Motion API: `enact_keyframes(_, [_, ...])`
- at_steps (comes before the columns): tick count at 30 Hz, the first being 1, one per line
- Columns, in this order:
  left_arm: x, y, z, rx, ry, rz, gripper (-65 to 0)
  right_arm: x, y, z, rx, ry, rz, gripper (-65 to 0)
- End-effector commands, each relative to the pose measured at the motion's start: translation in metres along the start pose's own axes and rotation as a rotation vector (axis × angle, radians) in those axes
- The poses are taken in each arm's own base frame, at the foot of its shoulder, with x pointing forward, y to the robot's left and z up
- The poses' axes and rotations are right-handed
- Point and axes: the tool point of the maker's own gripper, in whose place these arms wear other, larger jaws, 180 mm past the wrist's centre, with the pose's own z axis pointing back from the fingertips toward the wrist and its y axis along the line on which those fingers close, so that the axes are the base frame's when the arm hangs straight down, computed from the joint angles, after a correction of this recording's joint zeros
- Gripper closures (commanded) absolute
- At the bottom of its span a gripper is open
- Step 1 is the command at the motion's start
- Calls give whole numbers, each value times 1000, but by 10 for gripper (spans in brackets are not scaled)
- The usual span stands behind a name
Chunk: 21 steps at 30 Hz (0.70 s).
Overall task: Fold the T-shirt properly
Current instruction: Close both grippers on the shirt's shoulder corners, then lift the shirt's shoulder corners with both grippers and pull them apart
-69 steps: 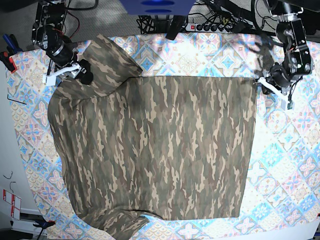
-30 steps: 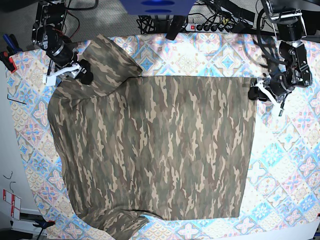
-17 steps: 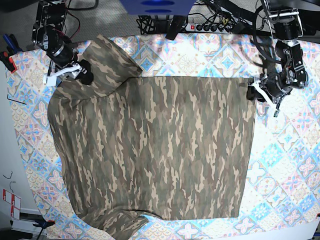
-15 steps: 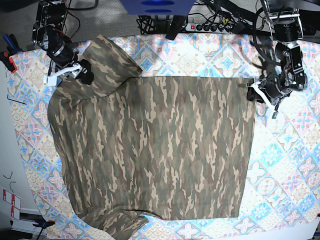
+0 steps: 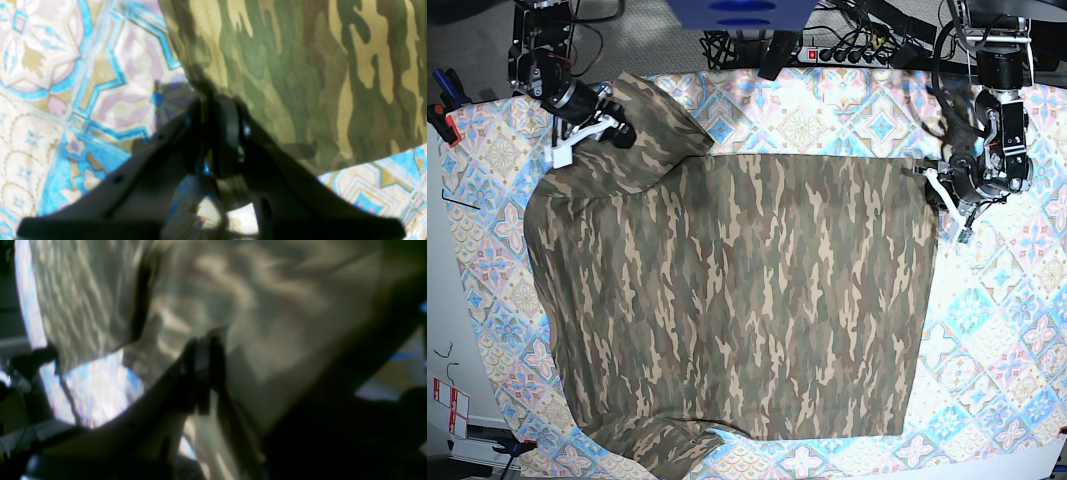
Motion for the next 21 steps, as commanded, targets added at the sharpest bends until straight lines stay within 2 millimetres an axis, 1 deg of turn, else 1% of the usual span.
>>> enact_keyframes(1, [-104, -106, -26, -288, 348, -49, -46, -25, -4, -1, -24, 100, 11, -49])
enact_keyframes(2, [-106, -108, -25, -291, 344, -49, -37, -25, -4, -1, -23, 101, 11, -45])
enact_keyframes(5, [-98, -114, -17, -296, 301, -76, -22, -27, -3, -3, -21, 105, 17, -42])
enact_keyframes(8, [-93, -109, -3, -273, 268, -110, -20, -27, -3, -3, -21, 105, 17, -42])
enact_keyframes(12, [-81, -91, 18, -201, 234, -108, -19, -25, -3, -2, -22, 100, 17, -42])
enact_keyframes(16, [-63, -72, 35, -132, 195, -125, -18, -24, -3, -2, -22, 98, 17, -41])
enact_keyframes(19, [-57, -58, 48, -78, 172, -115, -18, -24, -3, -2, -23, 96, 17, -41])
enact_keyframes(21, [-55, -50, 52, -57, 169, -100, -18, -23, -4, -2, -31, 97, 32, -33])
